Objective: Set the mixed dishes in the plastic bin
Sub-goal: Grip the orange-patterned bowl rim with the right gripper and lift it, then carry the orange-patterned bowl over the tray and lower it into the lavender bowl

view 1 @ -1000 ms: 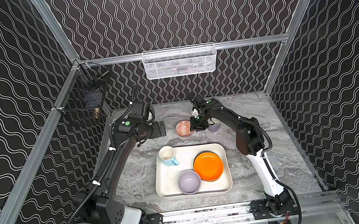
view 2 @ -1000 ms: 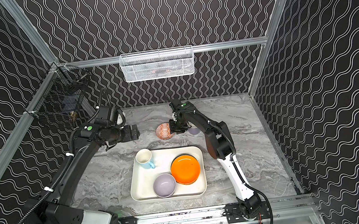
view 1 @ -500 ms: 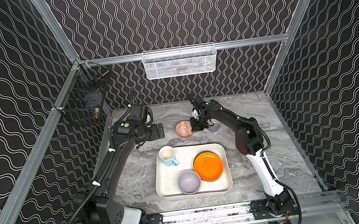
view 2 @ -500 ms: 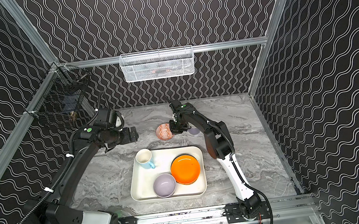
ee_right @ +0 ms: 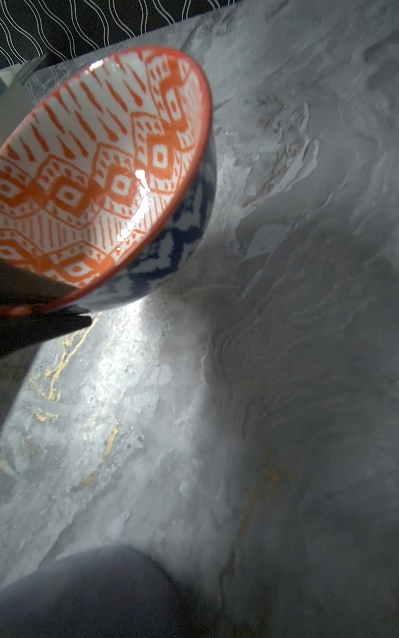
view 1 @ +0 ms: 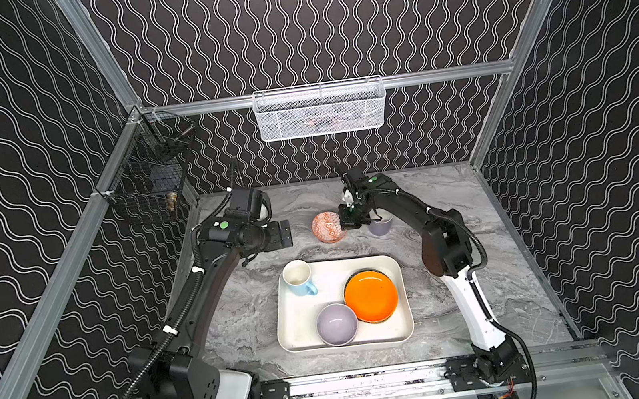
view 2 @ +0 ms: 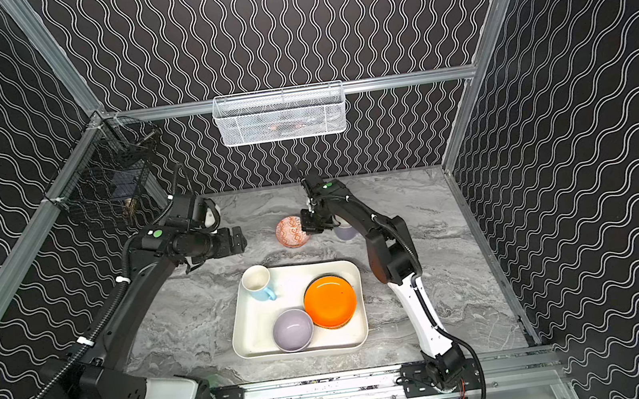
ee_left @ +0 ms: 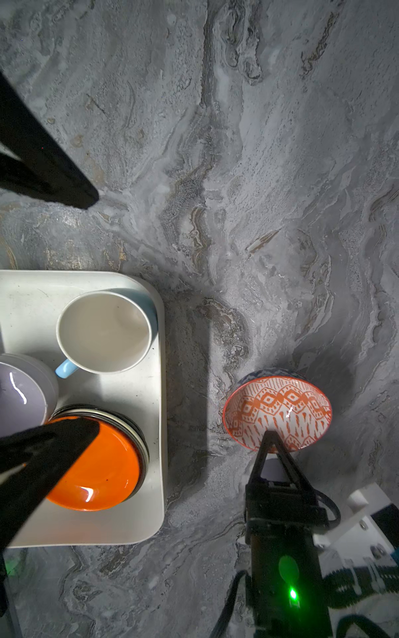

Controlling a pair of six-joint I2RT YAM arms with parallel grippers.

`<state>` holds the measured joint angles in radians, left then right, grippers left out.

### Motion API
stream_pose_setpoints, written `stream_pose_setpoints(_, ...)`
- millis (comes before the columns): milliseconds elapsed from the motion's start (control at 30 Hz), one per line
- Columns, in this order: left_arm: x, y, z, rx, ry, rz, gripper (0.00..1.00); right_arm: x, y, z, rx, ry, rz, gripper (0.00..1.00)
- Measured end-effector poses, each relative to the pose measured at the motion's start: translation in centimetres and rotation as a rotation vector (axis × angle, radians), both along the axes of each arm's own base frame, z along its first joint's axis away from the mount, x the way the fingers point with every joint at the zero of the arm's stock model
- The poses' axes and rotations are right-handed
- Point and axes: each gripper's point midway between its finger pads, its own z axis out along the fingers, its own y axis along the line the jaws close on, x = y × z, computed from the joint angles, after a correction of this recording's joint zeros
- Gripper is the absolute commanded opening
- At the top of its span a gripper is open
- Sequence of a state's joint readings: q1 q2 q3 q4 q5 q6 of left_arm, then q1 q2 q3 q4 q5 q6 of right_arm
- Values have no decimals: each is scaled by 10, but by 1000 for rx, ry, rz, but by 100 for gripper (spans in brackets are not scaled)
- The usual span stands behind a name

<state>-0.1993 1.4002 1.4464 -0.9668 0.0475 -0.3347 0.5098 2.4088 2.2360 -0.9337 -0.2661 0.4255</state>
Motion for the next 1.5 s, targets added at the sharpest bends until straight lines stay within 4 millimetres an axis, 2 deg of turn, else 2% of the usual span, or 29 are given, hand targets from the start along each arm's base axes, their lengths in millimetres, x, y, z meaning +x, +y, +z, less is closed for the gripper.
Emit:
stream_pose_setpoints(200,-2,2,-2,-1,-2,4,99,1,-2,49,31,-73,-4,4)
stream_pose_setpoints(333,-7,3,-3,-3,-3,7,98,-18,-11,68,13,-78,13,4)
stream_pose_setpoints(467,-15,5,-3,-8,-18,12,98,-56,-22,77,-39,-47,37,3)
stream_pose_setpoints(600,-26,8,-3,-16,-30,18,99,-106,-29,89,-94,-30,82,3)
stream_pose_setpoints(767,-43,9,-13,-38,-15,28,99,-170,-25,104,-133,-30,156,4)
stream_pose_setpoints(933,-59,3,-23,-93,4,25,98,-225,-12,93,-178,7,225,3)
stream_pose_setpoints(1067,-72,0,-32,-121,26,28,98,-256,-5,75,-222,49,262,3)
stream_pose_setpoints(1333,-81,-2,-21,-142,-9,32,99,-287,2,55,-268,81,318,3)
stream_pose_setpoints(1500,-85,0,-17,-147,-21,45,98,-292,-2,36,-305,104,328,3)
